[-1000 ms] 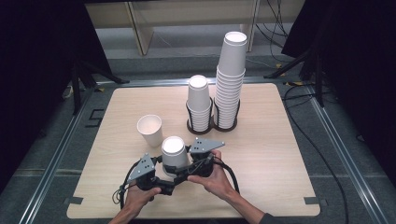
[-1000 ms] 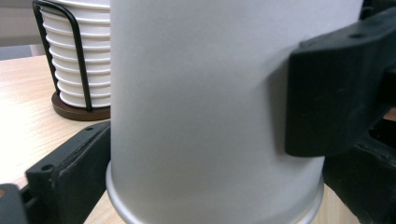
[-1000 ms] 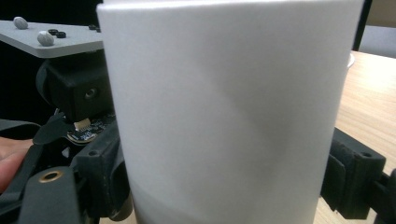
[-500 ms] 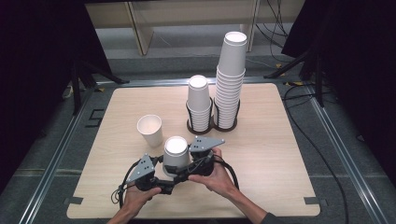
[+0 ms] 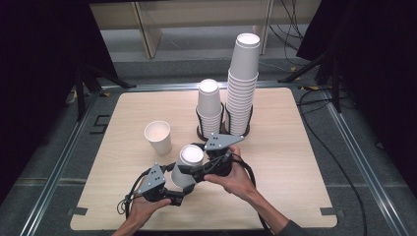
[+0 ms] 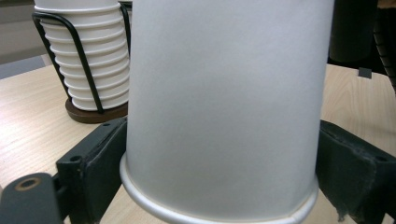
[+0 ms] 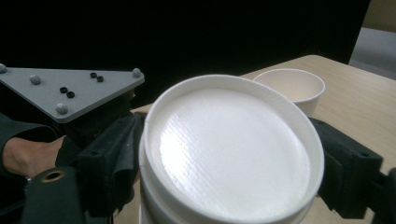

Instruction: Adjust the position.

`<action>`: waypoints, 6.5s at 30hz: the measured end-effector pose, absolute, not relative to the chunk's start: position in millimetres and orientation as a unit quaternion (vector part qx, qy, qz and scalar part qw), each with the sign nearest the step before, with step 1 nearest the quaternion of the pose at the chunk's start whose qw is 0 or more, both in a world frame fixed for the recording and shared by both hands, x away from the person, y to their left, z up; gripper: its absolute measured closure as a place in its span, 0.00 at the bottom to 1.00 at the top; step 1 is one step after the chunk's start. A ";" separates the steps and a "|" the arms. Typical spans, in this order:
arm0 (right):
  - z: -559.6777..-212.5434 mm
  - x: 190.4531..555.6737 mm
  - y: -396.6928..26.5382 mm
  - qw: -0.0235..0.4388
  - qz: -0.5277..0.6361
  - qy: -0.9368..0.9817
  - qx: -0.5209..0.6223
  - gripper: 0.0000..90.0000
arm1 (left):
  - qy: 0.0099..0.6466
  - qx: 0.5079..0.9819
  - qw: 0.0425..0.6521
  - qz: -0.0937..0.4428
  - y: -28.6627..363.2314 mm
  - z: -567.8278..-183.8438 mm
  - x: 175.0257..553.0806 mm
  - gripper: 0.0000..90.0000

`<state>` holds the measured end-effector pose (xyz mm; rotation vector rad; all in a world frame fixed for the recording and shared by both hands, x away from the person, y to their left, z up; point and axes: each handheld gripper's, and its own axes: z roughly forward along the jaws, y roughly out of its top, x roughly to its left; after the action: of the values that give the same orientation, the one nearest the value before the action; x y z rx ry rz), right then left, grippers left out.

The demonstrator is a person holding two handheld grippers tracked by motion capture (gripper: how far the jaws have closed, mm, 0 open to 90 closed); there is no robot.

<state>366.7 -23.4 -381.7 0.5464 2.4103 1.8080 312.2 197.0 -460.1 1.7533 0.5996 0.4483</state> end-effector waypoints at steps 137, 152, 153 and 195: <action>-390.2 390.7 -52.9 -0.132 0.541 0.811 0.181 0.20 | 0.167 0.769 0.575 0.223 217.5 -449.4 308.8 0.16; -392.9 386.3 -49.8 -0.110 0.489 0.856 0.125 0.21 | 0.134 0.804 0.537 0.219 216.2 -448.8 307.1 0.16; -392.8 386.1 -49.8 -0.112 0.486 0.858 0.125 0.22 | 0.134 0.802 0.541 0.216 215.9 -448.9 307.1 0.16; -395.3 393.4 -60.5 -0.151 0.518 0.833 0.123 0.25 | 0.145 0.772 0.590 0.186 224.3 -442.8 309.2 0.15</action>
<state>393.4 -60.5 -395.3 0.4303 2.9012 1.8067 309.2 224.3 -442.8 1.7961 0.3380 0.4336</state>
